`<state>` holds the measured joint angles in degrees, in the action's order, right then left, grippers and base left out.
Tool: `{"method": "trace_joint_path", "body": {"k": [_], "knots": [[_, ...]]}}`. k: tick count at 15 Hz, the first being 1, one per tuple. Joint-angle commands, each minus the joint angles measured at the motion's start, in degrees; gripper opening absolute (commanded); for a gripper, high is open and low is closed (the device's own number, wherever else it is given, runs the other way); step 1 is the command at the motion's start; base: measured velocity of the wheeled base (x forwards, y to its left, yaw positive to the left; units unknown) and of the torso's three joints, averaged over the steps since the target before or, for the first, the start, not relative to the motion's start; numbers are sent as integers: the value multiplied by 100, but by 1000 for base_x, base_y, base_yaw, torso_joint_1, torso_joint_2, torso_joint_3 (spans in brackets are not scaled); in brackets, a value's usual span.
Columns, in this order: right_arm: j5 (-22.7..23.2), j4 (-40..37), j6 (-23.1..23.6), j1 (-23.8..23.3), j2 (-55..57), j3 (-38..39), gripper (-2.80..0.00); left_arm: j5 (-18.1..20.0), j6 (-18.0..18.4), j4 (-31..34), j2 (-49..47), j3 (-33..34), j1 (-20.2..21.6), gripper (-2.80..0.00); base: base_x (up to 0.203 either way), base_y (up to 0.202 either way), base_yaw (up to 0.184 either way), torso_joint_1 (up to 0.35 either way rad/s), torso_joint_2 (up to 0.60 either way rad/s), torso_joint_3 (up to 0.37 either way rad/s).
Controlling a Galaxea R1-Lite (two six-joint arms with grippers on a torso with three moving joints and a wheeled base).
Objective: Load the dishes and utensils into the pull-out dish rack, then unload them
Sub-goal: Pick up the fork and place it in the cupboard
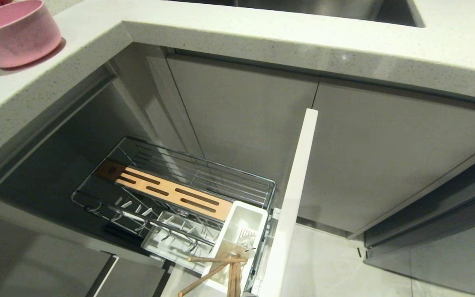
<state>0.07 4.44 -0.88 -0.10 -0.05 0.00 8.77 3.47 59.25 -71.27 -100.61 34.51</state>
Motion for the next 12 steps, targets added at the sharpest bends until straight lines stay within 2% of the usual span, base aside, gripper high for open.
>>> {"method": "trace_joint_path", "body": {"k": [1, 4, 6, 9, 12], "knots": [[1, 5, 0, 1, -4, 149, -280, 0, 4, -11, 127, -43, -18, -280, 0, 0, 0, 0, 0, 0], [1, 5, 0, 1, -4, 149, -280, 38, -106, -62, 306, -556, -144, -280, 0, 0, 0, 0, 0, 0], [1, 5, 0, 1, -4, 149, -280, 37, -398, -165, 429, -863, -598, -280, 0, 0, 0, 0, 0, 0], [1, 5, 0, 1, -4, 149, -280, -1, -899, -857, 616, -1001, -1529, -280, 0, 0, 0, 0, 0, 0], [1, 5, 0, 1, -4, 149, -280, 7, -1660, -1142, 671, -996, -2843, -280, 0, 0, 0, 0, 0, 0]]}}
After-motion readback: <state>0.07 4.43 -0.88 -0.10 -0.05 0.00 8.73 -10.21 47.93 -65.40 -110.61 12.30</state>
